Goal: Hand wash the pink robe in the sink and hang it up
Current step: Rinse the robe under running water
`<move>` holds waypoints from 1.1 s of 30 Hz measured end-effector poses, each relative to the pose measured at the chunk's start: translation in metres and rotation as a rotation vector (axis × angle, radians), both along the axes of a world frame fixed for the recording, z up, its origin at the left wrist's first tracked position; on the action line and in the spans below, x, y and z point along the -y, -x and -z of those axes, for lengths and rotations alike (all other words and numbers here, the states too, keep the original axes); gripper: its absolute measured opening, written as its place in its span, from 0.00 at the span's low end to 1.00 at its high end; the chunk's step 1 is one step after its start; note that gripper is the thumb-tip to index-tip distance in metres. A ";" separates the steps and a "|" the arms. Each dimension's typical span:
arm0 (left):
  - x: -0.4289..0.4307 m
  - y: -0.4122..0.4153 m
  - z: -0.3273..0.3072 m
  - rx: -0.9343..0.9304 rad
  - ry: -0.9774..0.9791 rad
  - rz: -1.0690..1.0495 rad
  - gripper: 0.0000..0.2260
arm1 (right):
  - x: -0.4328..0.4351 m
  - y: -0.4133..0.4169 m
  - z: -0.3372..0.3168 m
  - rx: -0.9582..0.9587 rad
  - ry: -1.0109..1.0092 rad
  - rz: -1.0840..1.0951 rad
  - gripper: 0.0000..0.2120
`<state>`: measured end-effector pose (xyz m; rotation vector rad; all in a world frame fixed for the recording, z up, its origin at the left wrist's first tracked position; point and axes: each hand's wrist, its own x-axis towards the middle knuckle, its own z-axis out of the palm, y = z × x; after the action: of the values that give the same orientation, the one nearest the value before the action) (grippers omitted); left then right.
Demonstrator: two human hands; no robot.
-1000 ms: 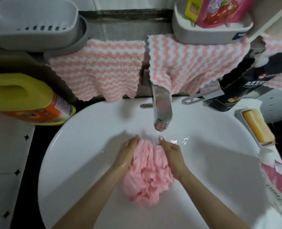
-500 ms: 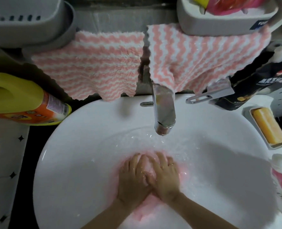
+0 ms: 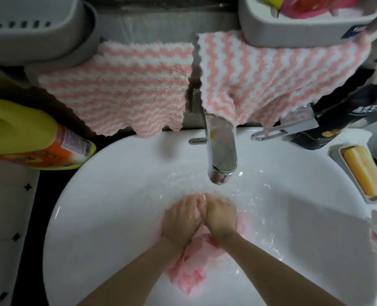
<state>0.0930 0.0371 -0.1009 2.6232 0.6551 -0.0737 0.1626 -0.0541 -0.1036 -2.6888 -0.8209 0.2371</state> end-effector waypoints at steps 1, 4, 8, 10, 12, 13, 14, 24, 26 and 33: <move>-0.002 -0.004 -0.006 -0.099 0.062 -0.022 0.12 | -0.003 -0.001 -0.007 -0.097 -0.004 0.049 0.24; -0.011 -0.003 -0.033 -0.136 0.380 -0.114 0.17 | 0.001 -0.003 -0.033 -0.444 -0.150 0.227 0.25; -0.021 0.022 -0.085 0.131 0.858 -0.332 0.22 | 0.025 0.004 -0.081 -0.732 -0.545 0.383 0.08; -0.017 0.036 -0.088 0.073 0.546 -0.250 0.24 | 0.031 0.016 -0.088 -0.621 -0.500 0.330 0.09; -0.014 0.054 -0.070 0.015 0.116 -0.021 0.31 | 0.035 0.029 -0.077 -0.339 -0.266 0.153 0.21; -0.010 0.063 -0.059 -0.052 0.045 0.046 0.36 | 0.037 0.036 -0.066 -0.262 -0.170 0.061 0.26; -0.006 0.070 -0.050 -0.104 0.026 0.074 0.40 | 0.040 0.043 -0.054 -0.236 -0.091 -0.016 0.28; 0.020 0.062 -0.009 0.015 -0.056 -0.018 0.29 | 0.036 0.052 -0.002 -0.039 -0.039 -0.147 0.26; 0.019 0.055 -0.002 0.072 -0.100 -0.051 0.23 | 0.029 0.046 0.003 0.017 -0.033 -0.107 0.23; 0.006 0.039 0.017 0.010 -0.163 -0.007 0.14 | 0.006 0.028 0.019 0.153 -0.054 0.003 0.30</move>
<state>0.0536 0.0311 -0.1175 2.7748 0.6930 -0.0055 0.1350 -0.0599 -0.1221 -2.6819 -0.8542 0.0085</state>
